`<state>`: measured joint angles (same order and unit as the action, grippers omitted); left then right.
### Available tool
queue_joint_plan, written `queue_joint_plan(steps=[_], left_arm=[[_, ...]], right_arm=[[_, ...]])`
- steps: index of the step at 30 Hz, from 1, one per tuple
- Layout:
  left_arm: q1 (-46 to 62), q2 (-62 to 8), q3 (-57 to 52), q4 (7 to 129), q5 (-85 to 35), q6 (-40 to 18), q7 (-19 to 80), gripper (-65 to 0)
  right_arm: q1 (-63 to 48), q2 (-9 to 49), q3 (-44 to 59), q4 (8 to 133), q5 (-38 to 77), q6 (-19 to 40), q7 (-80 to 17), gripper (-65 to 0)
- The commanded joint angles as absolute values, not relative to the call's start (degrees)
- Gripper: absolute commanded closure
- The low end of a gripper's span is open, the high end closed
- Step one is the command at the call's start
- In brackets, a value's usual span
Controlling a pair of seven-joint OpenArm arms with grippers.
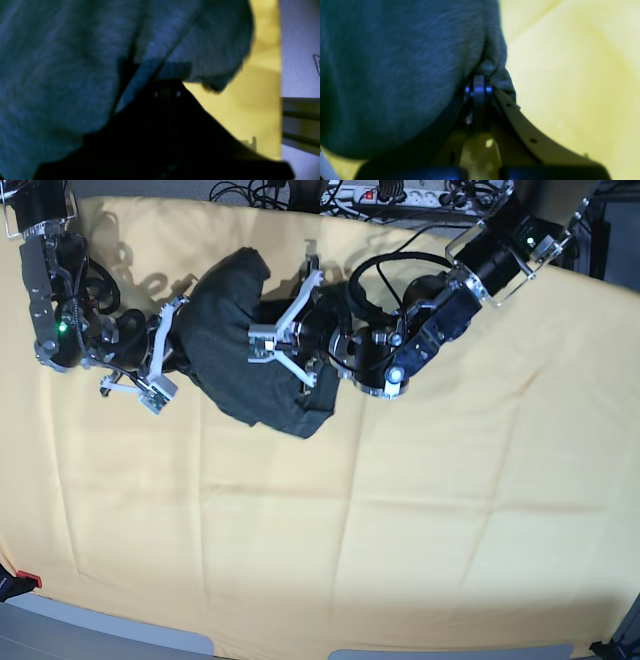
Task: Fold the T-shirt properly
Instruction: 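Tuck and straighten the bundle's loose edge with the left gripper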
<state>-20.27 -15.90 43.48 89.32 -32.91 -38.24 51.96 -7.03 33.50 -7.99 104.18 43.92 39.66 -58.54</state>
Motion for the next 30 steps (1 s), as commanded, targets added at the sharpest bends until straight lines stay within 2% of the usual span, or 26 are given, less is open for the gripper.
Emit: queue_joint_plan(steps=[1, 6, 10, 14, 19, 24, 30], left_arm=[[-23.0, -15.9, 43.1, 88.6, -30.4, -37.7, 51.5, 0.0], [-31.3, -15.3, 43.1, 81.6, -26.9, -37.7, 42.9, 0.0], [-37.5, -12.1, 43.1, 76.2, -26.7, -37.9, 40.7, 0.0], [-41.8, -9.4, 43.1, 76.0, -33.5, -37.9, 51.3, 0.0], [-45.0, -9.5, 42.5, 77.8, -41.7, -37.6, 62.5, 0.0], [-45.1, -11.8, 39.9, 77.8, -47.0, -37.5, 63.1, 0.0], [-44.9, -14.9, 36.1, 77.7, -48.4, -37.9, 62.9, 0.0]], right_arm=[[-7.6, 34.3, -6.2, 105.6, 46.0, 40.0, -58.5, 0.0], [-13.7, 33.8, 1.7, 107.9, 55.2, 39.4, -59.3, 0.0], [-17.5, 29.0, 6.0, 108.9, 53.6, 39.3, -59.2, 0.0], [-16.6, 24.6, 11.4, 108.9, 52.0, 38.3, -57.9, 0.0], [-16.4, 23.5, 18.1, 108.9, 49.1, 35.9, -56.6, 0.0], [-16.4, 23.5, 19.5, 108.9, 46.2, 32.7, -56.1, 0.0], [-16.4, 23.0, 19.4, 108.9, 49.3, 36.0, -55.1, 0.0]])
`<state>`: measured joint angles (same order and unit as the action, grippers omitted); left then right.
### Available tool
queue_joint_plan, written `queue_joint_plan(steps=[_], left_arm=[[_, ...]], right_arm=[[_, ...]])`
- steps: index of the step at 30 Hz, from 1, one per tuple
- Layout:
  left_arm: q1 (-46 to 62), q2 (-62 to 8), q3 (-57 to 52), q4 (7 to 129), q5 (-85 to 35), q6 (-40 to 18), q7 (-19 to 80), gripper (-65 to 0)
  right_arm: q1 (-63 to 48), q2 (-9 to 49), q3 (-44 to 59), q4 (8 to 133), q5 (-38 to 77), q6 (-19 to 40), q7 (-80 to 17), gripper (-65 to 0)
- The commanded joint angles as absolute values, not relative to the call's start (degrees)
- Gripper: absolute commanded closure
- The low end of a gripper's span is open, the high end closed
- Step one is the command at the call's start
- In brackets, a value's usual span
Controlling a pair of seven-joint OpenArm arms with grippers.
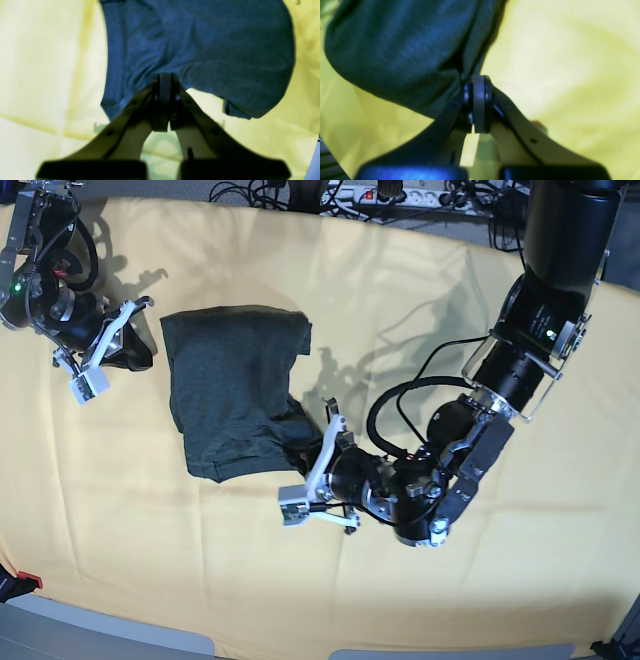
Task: Fold the T-shirt properly
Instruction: 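Tuck and straighten the bundle's loose edge with the left gripper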
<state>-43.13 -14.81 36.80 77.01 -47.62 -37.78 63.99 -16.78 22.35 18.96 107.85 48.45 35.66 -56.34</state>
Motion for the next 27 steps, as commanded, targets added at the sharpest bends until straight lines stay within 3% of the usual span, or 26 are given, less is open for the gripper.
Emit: queue_joint_plan(steps=[1, 7, 19, 27], left_arm=[[-44.5, -15.6, 35.5, 77.7, -48.4, -37.8, 62.8, 0.0], [-40.9, -17.1, 33.9, 77.7, -43.3, -36.4, 62.8, 0.0], [-37.3, -17.5, 33.9, 77.7, -45.0, -36.2, 61.5, 0.0], [-37.5, -17.5, 33.9, 77.7, -49.8, -39.9, 61.6, 0.0]], right_arm=[[-16.4, 22.5, 19.4, 108.9, 48.8, 36.0, -55.1, 0.0], [-16.7, 17.7, 19.4, 108.5, 42.8, 34.9, -55.1, 0.0], [-19.7, 16.3, 17.0, 108.5, 48.3, 39.2, -57.4, 0.0], [-20.4, 16.4, 17.5, 108.5, 55.2, 40.0, -66.0, 0.0]])
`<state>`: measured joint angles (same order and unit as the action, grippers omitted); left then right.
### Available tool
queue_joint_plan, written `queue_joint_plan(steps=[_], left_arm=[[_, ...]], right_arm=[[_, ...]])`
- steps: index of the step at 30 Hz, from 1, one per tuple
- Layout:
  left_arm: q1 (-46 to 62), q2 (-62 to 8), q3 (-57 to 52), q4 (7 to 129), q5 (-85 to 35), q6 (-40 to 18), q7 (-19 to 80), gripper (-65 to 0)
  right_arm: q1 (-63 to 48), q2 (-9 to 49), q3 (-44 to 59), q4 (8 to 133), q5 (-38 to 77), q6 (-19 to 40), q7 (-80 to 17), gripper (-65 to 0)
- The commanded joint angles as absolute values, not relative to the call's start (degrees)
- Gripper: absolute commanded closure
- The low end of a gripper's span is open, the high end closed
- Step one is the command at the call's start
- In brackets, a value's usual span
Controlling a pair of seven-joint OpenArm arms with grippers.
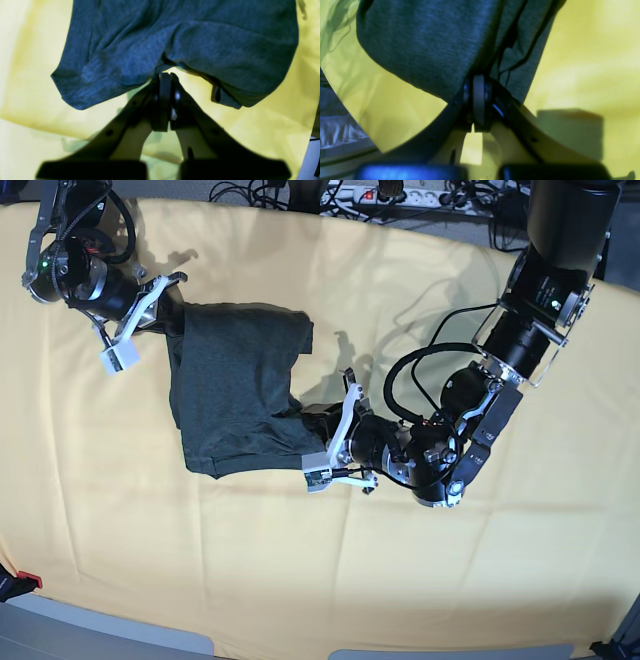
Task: Fold the T-shirt properly
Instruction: 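Tuck and straighten the bundle's loose edge with the left gripper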
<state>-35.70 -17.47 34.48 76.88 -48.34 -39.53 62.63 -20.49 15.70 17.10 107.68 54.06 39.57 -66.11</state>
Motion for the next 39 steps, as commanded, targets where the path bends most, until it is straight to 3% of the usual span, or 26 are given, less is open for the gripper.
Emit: queue_joint_plan(steps=[1, 8, 15, 23, 30, 35, 39], left_arm=[[-37.7, -17.5, 33.9, 77.7, -50.8, -40.0, 61.6, 0.0], [-38.5, -17.3, 33.9, 77.7, -62.3, -40.0, 61.8, 0.0], [-37.3, -17.1, 33.9, 77.6, -55.6, -40.0, 59.7, 0.0], [-37.4, -15.8, 33.9, 77.6, -69.9, -40.0, 65.2, 0.0], [-33.3, -12.4, 33.9, 77.6, -63.8, -40.0, 62.9, 0.0], [-30.2, -11.6, 33.9, 77.6, -55.3, -40.0, 59.1, 0.0], [-28.9, -11.6, 33.9, 77.6, -54.2, -40.0, 59.5, 0.0]], right_arm=[[-20.4, 16.4, 18.0, 108.5, 55.3, 40.0, -66.8, 0.0], [-20.3, 16.4, 22.7, 108.6, 55.4, 40.0, -66.1, 0.0], [-19.1, 16.4, 28.0, 108.6, 56.7, 40.0, -64.9, 0.0], [-17.5, 16.3, 28.4, 108.6, 65.3, 40.0, -66.0, 0.0], [-17.5, 16.2, 28.4, 108.6, 76.8, 40.0, -70.0, 0.0], [-17.6, 16.2, 24.5, 108.6, 75.5, 40.0, -71.9, 0.0], [-17.6, 16.2, 19.8, 108.6, 66.0, 40.0, -69.5, 0.0]])
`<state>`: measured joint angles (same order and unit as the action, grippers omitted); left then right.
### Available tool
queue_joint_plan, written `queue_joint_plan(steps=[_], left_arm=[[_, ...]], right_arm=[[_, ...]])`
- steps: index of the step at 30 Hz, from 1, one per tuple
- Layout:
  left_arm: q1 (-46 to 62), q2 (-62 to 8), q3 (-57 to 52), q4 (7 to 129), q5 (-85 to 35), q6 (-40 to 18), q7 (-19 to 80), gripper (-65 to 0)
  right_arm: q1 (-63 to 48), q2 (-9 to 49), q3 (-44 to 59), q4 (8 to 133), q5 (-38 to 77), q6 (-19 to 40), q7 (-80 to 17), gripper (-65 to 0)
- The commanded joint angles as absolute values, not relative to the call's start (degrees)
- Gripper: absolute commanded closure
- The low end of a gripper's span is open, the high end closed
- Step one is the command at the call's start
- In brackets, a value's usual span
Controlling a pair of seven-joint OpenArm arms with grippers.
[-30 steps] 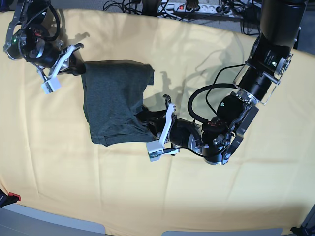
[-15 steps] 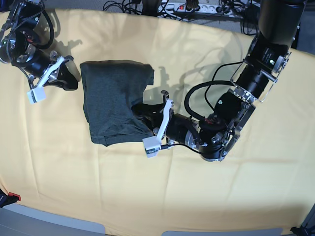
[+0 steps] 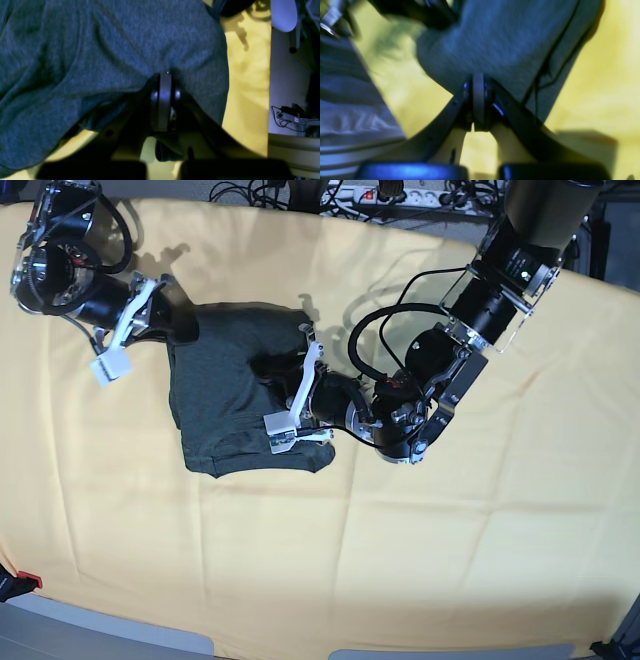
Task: Fold the T-shirt properly
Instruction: 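Tuck and straighten the bundle's loose edge with the left gripper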
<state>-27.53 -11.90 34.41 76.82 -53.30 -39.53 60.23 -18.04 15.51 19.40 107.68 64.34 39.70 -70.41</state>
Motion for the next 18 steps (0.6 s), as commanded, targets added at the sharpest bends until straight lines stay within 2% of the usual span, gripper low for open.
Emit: queue_joint_plan(steps=[1, 4, 9, 14, 18], left_arm=[[-28.6, -11.6, 33.9, 77.6, -54.2, -40.0, 59.9, 0.0], [-28.2, -11.7, 33.9, 77.6, -54.2, -40.0, 61.1, 0.0], [-29.3, -12.1, 33.8, 77.6, -51.5, -40.0, 65.8, 0.0], [-29.9, -14.9, 32.1, 77.6, -43.2, -40.0, 58.3, 0.0], [-32.2, -15.5, 28.7, 77.6, -45.4, -39.3, 57.0, 0.0]], right_arm=[[-17.6, 16.2, 18.7, 108.6, 62.6, 40.0, -68.1, 0.0], [-17.6, 16.2, 16.1, 108.6, 53.6, 40.0, -64.2, 0.0], [-18.8, 16.2, 15.5, 108.6, 49.0, 40.0, -64.1, 0.0], [-21.0, 16.2, 15.5, 108.6, 48.8, 40.0, -64.0, 0.0], [-21.1, 16.2, 15.5, 108.6, 48.7, 40.0, -63.6, 0.0]])
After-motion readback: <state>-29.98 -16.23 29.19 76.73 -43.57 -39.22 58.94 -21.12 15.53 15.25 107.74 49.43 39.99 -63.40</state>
